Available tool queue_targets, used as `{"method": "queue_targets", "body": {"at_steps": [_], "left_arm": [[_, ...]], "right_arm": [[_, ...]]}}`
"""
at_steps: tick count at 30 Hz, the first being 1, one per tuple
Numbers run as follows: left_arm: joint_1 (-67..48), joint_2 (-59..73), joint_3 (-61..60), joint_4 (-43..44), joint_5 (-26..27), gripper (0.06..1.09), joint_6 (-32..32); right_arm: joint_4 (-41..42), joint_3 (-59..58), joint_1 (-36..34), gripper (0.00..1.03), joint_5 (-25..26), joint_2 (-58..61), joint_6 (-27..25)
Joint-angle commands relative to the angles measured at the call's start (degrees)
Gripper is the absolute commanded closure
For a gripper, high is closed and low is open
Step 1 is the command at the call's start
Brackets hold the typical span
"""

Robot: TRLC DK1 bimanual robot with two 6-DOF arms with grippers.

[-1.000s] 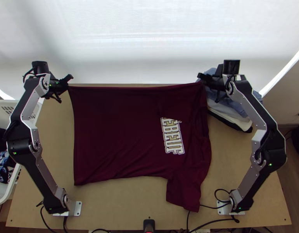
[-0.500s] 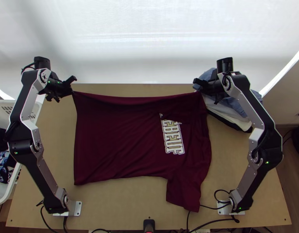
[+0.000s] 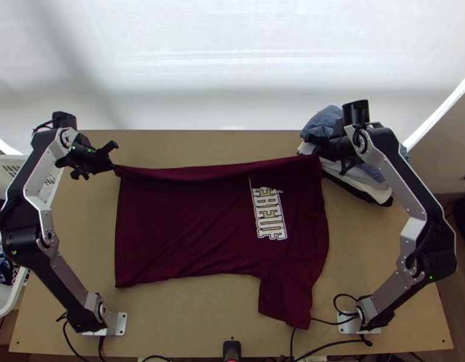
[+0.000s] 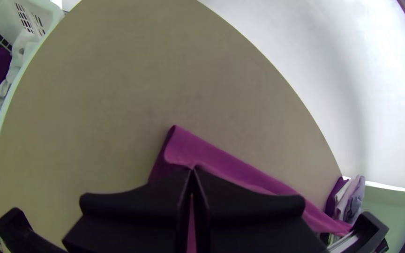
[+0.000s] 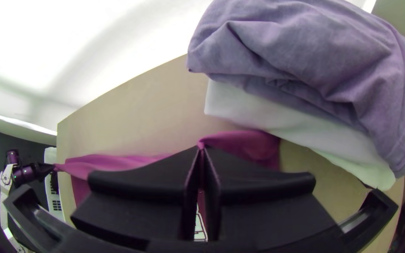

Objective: Fold the t-shirt

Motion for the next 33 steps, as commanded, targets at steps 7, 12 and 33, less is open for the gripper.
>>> {"method": "queue_targets", "body": {"at_steps": [7,12,33], "left_arm": [[-0.01,-7.66,-10.84,4.24,1.11,1.05,1.87],[0.08,-9.51,-14.62,5.73,1.11,1.05,2.58],[0.52,-31.31,-25.6,8.28,8.58,0.5,5.56]], "right_arm": [[-0.29,-11.32,2.11,1.0,2.93,-5.28,-0.02],[0.41,-15.71,2.19,1.0,3.28,-6.68,0.33],[-6.53,-24.15,-0.44,0.37,5.3,-23.91,-0.9]]}}
